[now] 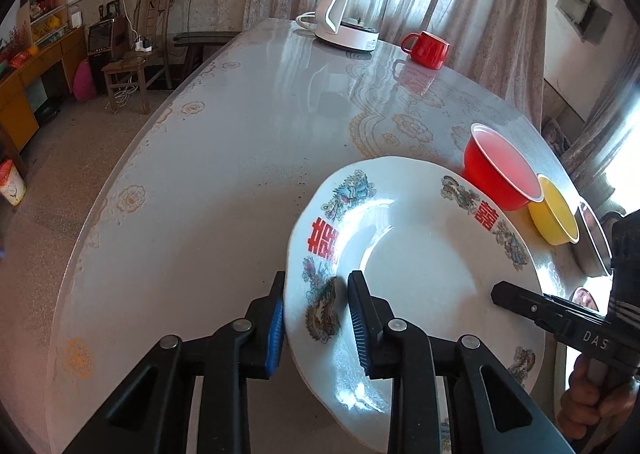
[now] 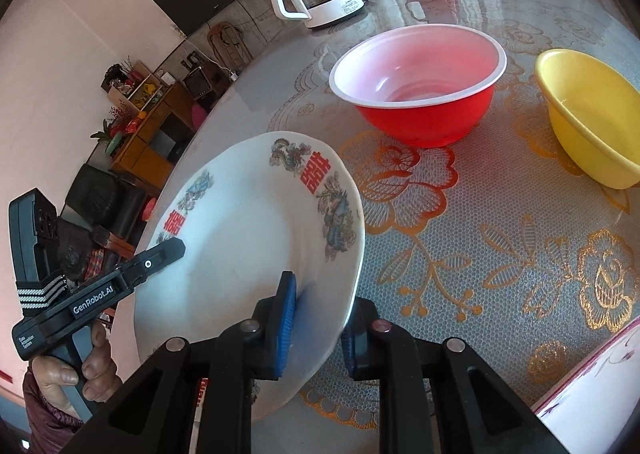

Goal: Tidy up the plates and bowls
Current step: 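Lift the double-happiness plate off the table with both tools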

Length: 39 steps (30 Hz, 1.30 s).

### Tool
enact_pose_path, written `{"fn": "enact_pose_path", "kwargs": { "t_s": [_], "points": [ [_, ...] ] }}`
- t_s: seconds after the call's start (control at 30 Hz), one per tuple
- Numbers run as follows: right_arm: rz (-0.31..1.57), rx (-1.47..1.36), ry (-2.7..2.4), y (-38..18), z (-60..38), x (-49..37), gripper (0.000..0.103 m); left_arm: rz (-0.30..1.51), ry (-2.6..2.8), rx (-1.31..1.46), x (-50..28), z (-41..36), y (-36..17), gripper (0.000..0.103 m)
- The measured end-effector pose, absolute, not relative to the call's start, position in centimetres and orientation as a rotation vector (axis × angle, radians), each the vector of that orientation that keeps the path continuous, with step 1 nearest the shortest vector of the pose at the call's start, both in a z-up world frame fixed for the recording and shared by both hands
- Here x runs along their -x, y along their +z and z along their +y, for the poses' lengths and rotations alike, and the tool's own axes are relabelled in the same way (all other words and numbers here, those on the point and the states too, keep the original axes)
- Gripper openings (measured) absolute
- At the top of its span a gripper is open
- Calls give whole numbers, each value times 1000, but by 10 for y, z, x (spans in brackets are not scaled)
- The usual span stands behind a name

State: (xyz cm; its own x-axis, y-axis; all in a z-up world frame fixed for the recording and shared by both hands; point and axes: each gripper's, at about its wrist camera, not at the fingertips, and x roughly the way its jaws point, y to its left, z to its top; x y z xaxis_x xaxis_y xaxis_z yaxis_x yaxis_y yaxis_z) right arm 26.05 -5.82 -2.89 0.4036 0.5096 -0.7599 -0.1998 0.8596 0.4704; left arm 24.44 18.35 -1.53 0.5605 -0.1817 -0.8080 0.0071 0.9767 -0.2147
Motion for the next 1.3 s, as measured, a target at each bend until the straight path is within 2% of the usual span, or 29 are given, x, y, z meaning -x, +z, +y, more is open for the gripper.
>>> {"fn": "enact_pose_path", "kwargs": {
  "t_s": [0.17,0.43,0.73,0.83,1.3],
  "points": [
    [1085,-324,464,-27,-60,-263,20,1018,-129,254,-254,186,-22,32],
    [1070,-316,447,-26,-60,-257,20,1008,-156,242,-237,178,-14,27],
    [1079,-296,449,-25,-66,-254,21,1020,-154,247,-251,181,-20,37],
    [1078,-298,454,-26,-67,-256,21,1014,-165,236,-253,177,-21,31],
    [994,-252,459,-8,-69,-236,22,970,-207,185,-224,162,-3,26]
  ]
}}
